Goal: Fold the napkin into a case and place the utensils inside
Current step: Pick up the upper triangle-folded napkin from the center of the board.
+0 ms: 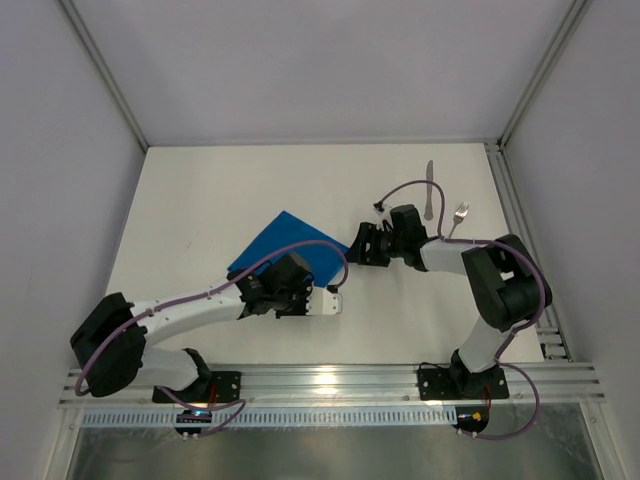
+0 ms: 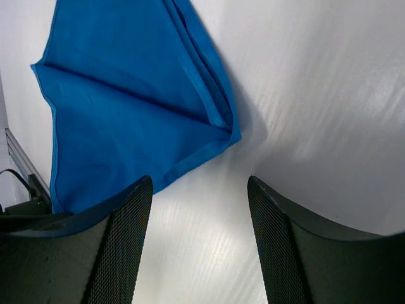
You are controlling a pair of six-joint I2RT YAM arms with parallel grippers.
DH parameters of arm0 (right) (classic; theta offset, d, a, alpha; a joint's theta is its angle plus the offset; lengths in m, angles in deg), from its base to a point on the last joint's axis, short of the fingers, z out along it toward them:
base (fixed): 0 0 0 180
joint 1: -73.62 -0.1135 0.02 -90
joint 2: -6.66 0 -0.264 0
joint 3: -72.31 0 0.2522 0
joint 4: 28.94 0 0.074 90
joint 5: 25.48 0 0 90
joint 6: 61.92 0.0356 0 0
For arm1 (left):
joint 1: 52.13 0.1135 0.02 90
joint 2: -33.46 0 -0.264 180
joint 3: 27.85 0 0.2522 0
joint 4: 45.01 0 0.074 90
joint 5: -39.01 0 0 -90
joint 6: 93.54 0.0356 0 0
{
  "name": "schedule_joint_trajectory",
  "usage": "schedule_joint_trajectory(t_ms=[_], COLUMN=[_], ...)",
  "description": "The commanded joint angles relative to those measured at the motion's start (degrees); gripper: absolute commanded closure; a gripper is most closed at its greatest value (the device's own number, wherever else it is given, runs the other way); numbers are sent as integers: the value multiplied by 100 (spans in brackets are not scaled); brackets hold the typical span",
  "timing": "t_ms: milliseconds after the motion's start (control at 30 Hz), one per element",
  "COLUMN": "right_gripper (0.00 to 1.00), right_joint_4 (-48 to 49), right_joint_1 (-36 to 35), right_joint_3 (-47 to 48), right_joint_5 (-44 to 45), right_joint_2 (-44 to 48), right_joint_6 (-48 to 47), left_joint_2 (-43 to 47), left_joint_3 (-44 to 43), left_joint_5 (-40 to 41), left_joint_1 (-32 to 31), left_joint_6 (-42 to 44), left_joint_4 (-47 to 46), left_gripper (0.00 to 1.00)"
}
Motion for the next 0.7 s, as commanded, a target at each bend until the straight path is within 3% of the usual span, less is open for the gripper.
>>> schedule_joint_trajectory(t_ms=[0, 667], right_gripper=[34, 36], right_joint_4=[384, 552], right_joint_1=[-94, -164], right_joint_3=[44, 246], right_joint_5=[-30, 338], right_joint_2=[-213, -873], right_joint_6=[192, 359], left_joint_2=[176, 369], left_joint_3=[-165, -200], left_joint_5=[23, 75], left_joint_1=[47, 100], left_joint_6=[-139, -165], left_joint_4=[-67, 4], left_gripper=[100, 100])
